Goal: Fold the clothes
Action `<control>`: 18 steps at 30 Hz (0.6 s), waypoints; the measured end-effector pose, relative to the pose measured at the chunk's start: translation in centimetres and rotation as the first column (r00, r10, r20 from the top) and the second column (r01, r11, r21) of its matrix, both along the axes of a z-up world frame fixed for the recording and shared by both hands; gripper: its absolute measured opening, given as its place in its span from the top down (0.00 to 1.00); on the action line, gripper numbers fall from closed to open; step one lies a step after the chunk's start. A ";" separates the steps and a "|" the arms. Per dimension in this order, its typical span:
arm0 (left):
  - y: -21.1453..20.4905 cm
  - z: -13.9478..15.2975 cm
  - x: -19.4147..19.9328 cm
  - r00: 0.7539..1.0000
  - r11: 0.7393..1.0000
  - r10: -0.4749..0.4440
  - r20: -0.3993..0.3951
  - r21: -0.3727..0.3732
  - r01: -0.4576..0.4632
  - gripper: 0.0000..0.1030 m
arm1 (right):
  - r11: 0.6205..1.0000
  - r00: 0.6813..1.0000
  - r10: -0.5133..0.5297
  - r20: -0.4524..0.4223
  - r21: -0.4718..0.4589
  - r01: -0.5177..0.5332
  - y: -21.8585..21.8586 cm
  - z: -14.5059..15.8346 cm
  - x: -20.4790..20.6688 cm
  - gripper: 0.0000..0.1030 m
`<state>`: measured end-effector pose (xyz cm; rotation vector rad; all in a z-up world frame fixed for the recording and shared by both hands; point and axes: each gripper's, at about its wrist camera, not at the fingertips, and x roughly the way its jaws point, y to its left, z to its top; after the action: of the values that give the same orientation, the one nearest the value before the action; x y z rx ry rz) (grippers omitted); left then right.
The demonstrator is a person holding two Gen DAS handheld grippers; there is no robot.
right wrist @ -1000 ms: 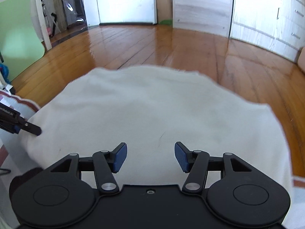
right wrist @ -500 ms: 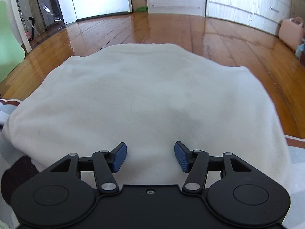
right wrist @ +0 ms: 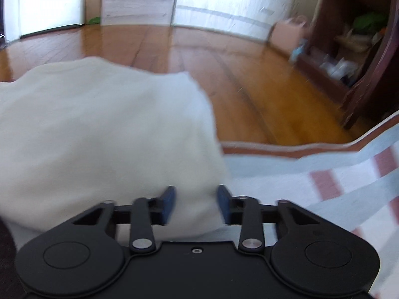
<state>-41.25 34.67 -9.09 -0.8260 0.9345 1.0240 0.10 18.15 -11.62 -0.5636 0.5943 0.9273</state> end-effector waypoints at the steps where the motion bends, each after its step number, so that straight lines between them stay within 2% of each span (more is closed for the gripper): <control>1: -0.2 0.0 0.3 1.000 1.000 0.004 -0.007 0.007 -0.004 0.91 | 0.999 0.999 0.045 0.004 0.031 -0.045 0.3 0.8 -0.5 0.66; 3: -0.4 -0.1 0.7 1.000 1.000 0.004 -0.019 0.023 -0.004 0.91 | 0.987 0.991 0.133 0.016 0.093 -0.134 0.8 2.4 -1.5 0.66; 4: -0.4 0.0 0.9 1.000 0.999 -0.003 -0.018 0.038 0.004 0.91 | 0.974 0.981 0.192 -0.004 0.119 -0.190 1.3 3.1 -2.0 0.66; 5: -0.6 -0.2 1.3 1.000 0.998 -0.008 -0.011 0.056 0.008 0.89 | 0.956 0.960 0.269 -0.074 0.139 -0.257 2.3 3.5 -2.5 0.66; 7: -0.7 -0.3 1.6 1.000 0.996 -0.009 0.010 0.086 0.008 0.84 | 0.912 0.885 0.401 -0.237 0.188 -0.363 4.7 3.4 -3.2 0.66; 8: -0.6 -0.1 1.5 1.000 0.995 -0.004 0.026 0.095 0.002 0.82 | 0.891 0.843 0.449 -0.295 0.210 -0.402 5.8 3.2 -3.8 0.62; 9: -0.5 0.1 1.6 0.999 0.995 -0.003 0.038 0.103 -0.001 0.82 | 0.880 0.825 0.473 -0.310 0.209 -0.427 7.0 2.8 -4.5 0.60; 13: -0.6 0.5 2.1 0.998 0.990 -0.009 0.060 0.138 0.001 0.81 | 0.856 0.815 0.516 -0.264 0.122 -0.502 11.6 0.6 -6.6 0.60; 16: -0.5 0.0 2.2 0.998 0.991 -0.011 0.060 0.135 0.003 0.81 | 0.854 0.811 0.512 -0.283 0.068 -0.515 14.0 -1.1 -6.6 0.64; 17: -0.4 -0.1 2.2 0.999 0.991 -0.011 0.053 0.132 0.004 0.81 | 0.859 0.817 0.505 -0.279 0.067 -0.508 14.1 -1.2 -6.6 0.76; 18: -0.4 -0.1 2.2 0.999 0.991 -0.012 0.049 0.130 0.005 0.81 | 0.865 0.824 0.494 -0.277 0.068 -0.496 14.2 -1.2 -6.3 0.94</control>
<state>-39.02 34.27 -9.21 -0.7346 0.8196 1.0412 -6.24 32.34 -12.79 -0.6077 0.7258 1.5228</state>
